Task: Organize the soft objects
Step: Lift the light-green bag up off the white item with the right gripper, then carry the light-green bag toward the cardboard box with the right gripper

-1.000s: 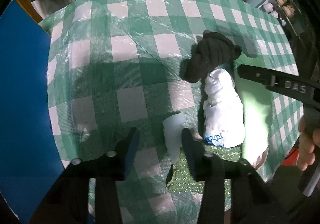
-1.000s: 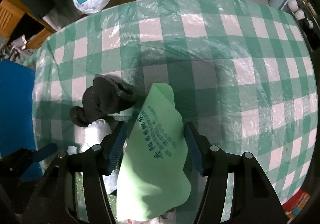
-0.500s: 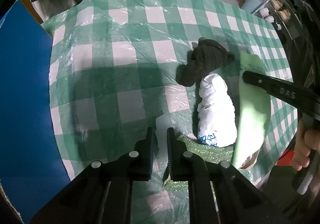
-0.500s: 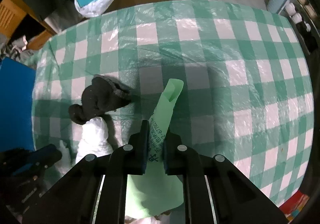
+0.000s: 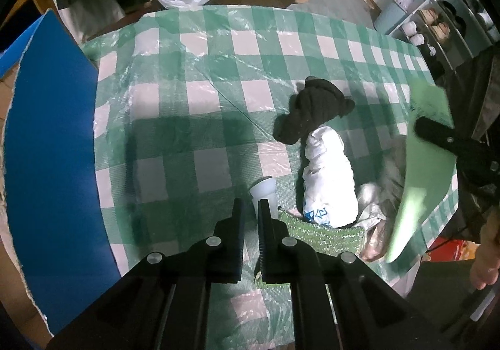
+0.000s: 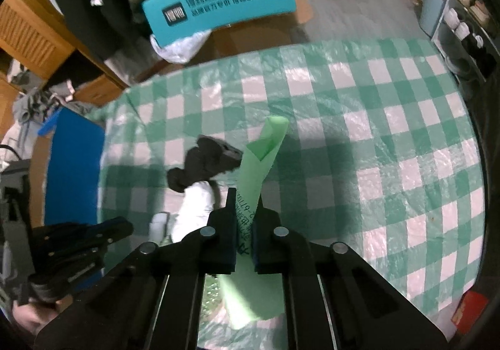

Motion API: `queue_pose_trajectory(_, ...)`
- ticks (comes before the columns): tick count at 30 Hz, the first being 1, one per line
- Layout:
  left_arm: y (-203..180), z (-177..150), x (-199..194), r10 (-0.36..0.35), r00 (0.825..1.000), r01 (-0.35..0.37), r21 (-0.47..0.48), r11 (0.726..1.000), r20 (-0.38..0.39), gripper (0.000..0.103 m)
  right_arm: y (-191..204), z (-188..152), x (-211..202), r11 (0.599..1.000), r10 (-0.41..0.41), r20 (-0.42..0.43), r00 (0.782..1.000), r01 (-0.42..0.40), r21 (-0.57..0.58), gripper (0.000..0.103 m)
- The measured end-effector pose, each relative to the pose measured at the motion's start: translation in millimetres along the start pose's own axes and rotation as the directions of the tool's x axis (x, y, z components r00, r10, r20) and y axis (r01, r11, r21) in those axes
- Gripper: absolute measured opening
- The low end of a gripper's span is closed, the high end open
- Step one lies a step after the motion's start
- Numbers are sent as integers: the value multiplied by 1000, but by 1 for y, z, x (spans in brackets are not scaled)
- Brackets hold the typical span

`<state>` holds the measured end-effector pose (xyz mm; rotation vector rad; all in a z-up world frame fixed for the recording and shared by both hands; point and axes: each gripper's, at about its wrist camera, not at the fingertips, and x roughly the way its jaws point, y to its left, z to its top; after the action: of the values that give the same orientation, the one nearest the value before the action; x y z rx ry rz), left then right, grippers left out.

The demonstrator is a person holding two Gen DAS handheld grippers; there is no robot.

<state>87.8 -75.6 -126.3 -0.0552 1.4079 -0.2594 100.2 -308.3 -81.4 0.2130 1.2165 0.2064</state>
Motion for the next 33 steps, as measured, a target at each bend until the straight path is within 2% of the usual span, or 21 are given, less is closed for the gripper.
queue_pose_trajectory(6, 4, -2, 5, -1, 1000, 0, -27, 1000, -26, 9, 7, 1, -19, 999, 38, 43, 998, -38, -9, 6)
queue_pose_trajectory(9, 9, -6, 8, 7, 999, -9, -43, 999, -38, 26, 8, -1, -23, 999, 37, 55, 998, -36, -13, 6)
queue_pose_trajectory(11, 8, -6, 10, 22, 999, -23, -50, 998, -28, 41, 6, 0, -25, 1000, 30, 61, 998, -29, -12, 6)
queue_pose_trajectory(12, 8, -6, 11, 29, 999, -30, -51, 998, -24, 43, 4, -2, -27, 1000, 28, 65, 998, -28, -10, 6)
queue_pose_trajectory(14, 6, -4, 13, 38, 999, -39, -48, 998, -25, 54, 0, -2, -28, 999, 32, 67, 997, -32, 1, 6)
queue_pose_trajectory(28, -8, 2, 37, 42, 997, -46, -50, 998, -69, 54, -14, -4, -28, 998, 58, 59, 997, -60, 30, 6)
queue_pose_trajectory(30, -10, 3, 37, 46, 997, -50, -49, 998, -63, 47, -14, -4, -28, 998, 60, 57, 997, -62, 29, 6)
queue_pose_trajectory(33, -8, 4, 38, 68, 996, -70, -43, 997, -54, 30, -14, -4, -27, 997, 65, 56, 996, -66, 29, 6)
